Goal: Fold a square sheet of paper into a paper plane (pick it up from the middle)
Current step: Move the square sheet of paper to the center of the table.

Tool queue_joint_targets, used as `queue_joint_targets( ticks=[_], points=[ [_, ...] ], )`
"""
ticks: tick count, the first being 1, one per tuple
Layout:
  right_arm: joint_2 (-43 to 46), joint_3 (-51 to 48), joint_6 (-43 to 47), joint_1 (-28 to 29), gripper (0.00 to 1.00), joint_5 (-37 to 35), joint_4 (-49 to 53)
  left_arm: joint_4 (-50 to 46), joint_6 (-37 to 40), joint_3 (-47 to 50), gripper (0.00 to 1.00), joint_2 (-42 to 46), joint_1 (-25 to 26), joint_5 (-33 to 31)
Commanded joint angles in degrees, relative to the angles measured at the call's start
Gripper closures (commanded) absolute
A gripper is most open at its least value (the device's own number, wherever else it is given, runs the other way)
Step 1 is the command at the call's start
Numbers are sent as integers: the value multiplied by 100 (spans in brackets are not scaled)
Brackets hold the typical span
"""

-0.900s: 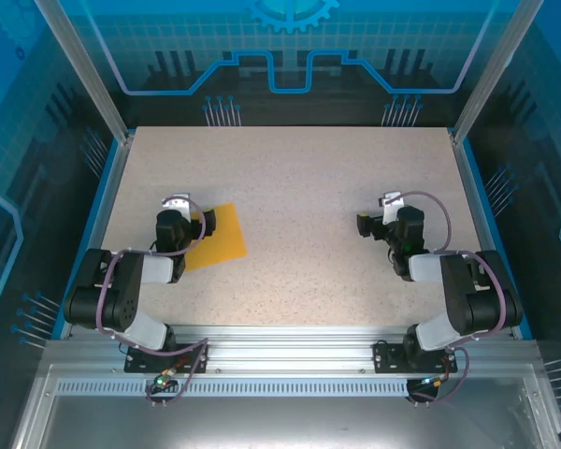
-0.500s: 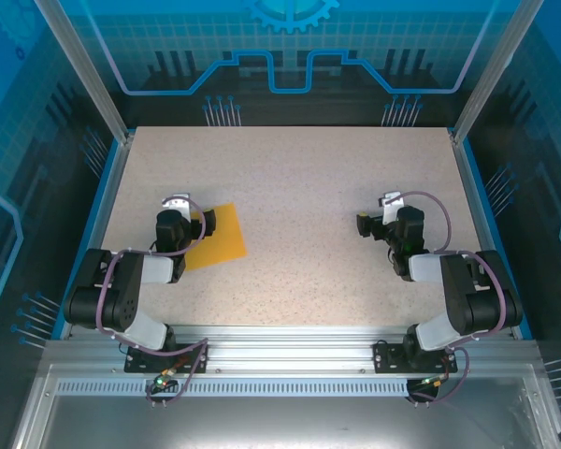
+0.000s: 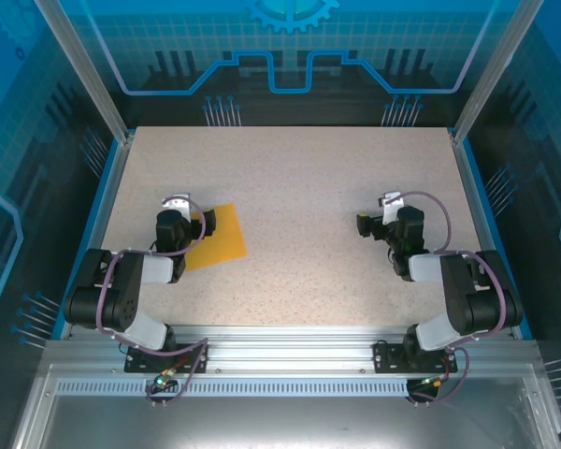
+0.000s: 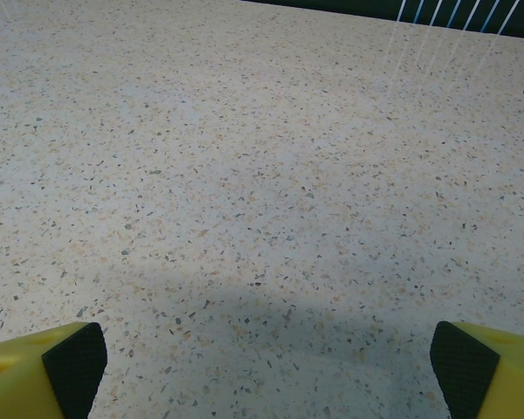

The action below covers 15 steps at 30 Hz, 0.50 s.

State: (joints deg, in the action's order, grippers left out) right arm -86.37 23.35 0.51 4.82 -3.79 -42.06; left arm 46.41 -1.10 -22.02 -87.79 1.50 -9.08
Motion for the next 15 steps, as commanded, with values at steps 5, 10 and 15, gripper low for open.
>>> queue_joint_targets(
  ticks=[5, 10, 15],
  points=[
    [24, 134, 47, -134, 1, 116, -103, 69, 58, -107, 1, 58, -29, 144],
    [288, 173, 84, -87, 1, 32, 119, 241, 23, 149, 2, 426, -31, 86],
    [1448, 642, -214, 119, 1, -154, 2141, -1237, -431, 120, 2, 2004, -88, 12]
  ],
)
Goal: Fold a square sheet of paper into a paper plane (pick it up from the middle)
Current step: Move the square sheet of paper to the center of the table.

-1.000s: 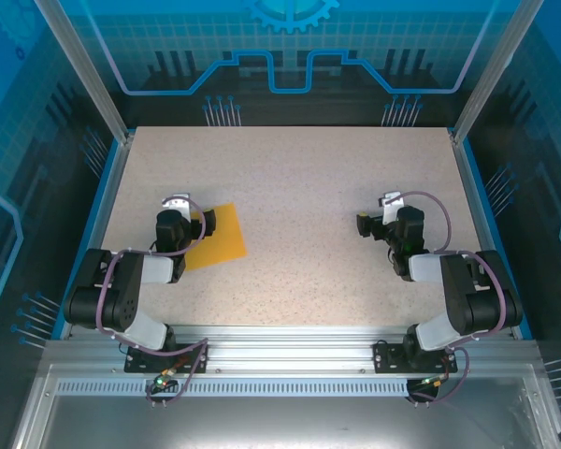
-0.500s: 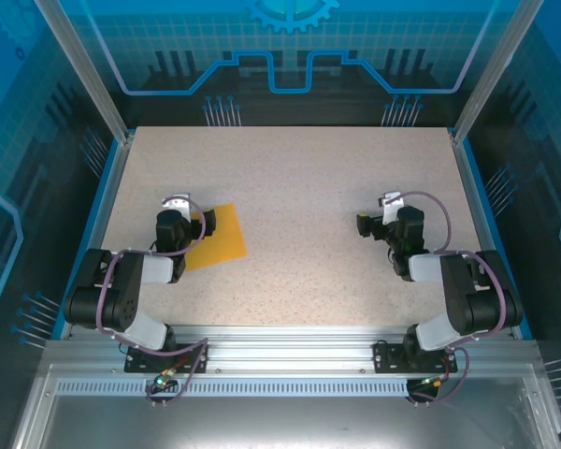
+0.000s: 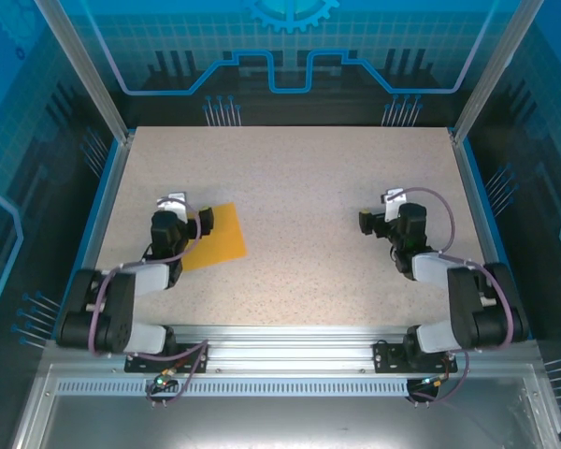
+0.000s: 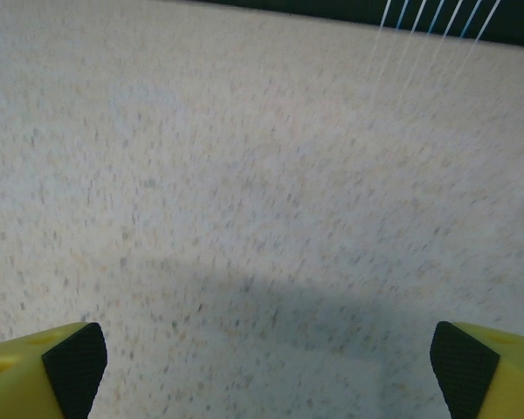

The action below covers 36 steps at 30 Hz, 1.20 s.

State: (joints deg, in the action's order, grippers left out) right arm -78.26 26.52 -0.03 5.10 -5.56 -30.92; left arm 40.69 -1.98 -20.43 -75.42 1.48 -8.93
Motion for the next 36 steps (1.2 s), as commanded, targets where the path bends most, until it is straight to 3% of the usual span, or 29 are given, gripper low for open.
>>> queue_joint_targets(
  ticks=[1, 5, 7, 9, 13, 18, 26, 36],
  points=[
    [882, 404, -241, 92, 1, 113, 1421, -928, -502, -56, 2, 1065, -105, 6],
    [1629, 1370, -985, 92, 1, 678, 4092, -3046, -1423, -692, 2, 2156, -147, -237],
    [1797, 1805, -1894, 74, 1, 698, 4952, -4205, -2246, -1106, 1, 2419, -148, -612],
    [1885, 2010, -2290, 38, 1, 1064, 5556, -4927, -2807, -1358, 2, 2634, -153, -529],
    [2236, 1755, -2658, -23, 1, 2549, 5449, -5427, -2928, -1583, 1, 2703, -152, 710],
    [2673, 1405, -2911, 207, 1, 3000, 5426, -5734, -2976, -1802, 1, 2191, -144, 2245],
    [1871, 1751, -2702, 953, 1, 3030, 5887, -5943, -2780, -1746, 1, 1617, 136, 2544],
    [943, 2129, -2869, 2026, 0, 1935, 5901, -6002, -2606, -2052, 2, 106, 672, 2639]
  ],
)
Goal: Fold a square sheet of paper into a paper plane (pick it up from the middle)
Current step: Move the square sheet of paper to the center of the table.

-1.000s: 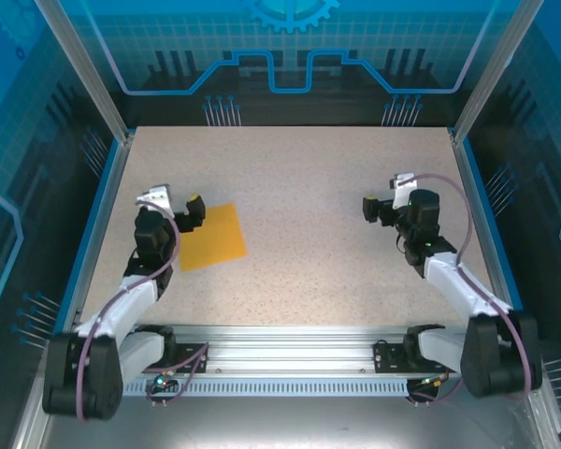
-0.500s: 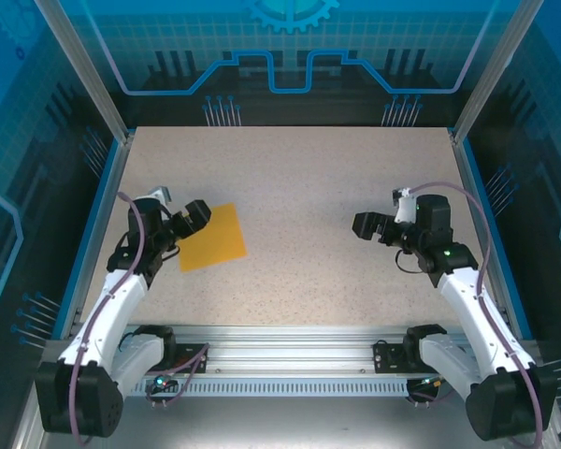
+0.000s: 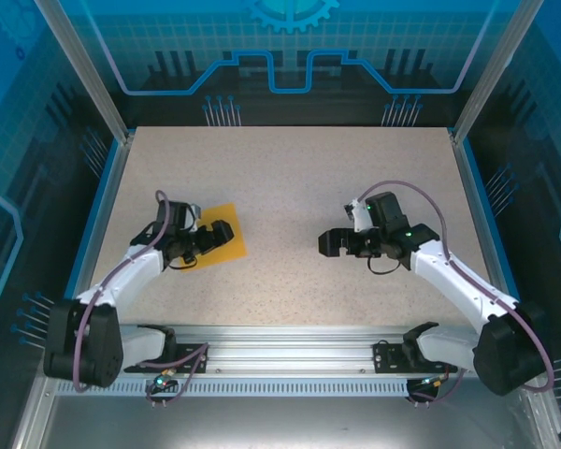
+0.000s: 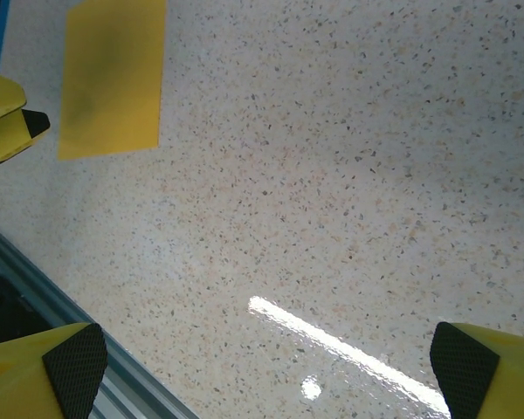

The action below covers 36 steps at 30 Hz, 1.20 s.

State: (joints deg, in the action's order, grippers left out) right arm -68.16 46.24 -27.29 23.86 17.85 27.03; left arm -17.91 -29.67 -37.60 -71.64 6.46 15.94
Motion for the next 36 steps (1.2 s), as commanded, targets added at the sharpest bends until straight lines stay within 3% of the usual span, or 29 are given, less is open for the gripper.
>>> queue_joint_targets(
  ticks=[1, 7, 14, 18, 22, 26, 31, 36],
  points=[
    [-95, 150, -219, 183, 1, -477, 101, -413, 180, -486, 1, -419, 212, -5],
    [-263, 155, -154, 207, 1, -742, 153, -482, -27, -536, 2, -876, 233, -880],
    [-451, 79, -325, 233, 1, -581, -129, -383, 72, -1066, 2, -1873, 462, -1077],
    [-479, 38, -491, 238, 1, -822, -98, -414, -28, -1157, 1, -2252, 690, -863],
    [-580, -18, -830, 171, 1, -1639, 307, -111, -533, -897, 2, -2407, 1416, -754],
    [-785, 83, -1111, -138, 1, -1999, 695, 717, -1403, -544, 1, -2500, 2357, -752],
    [-596, 112, -1266, -573, 1, -1805, 776, 758, -1672, -1222, 2, -3056, 3300, -859],
    [-260, 272, -1041, -654, 1, -1649, 838, 646, -1788, -1833, 2, -3118, 3723, -988]
  ],
)
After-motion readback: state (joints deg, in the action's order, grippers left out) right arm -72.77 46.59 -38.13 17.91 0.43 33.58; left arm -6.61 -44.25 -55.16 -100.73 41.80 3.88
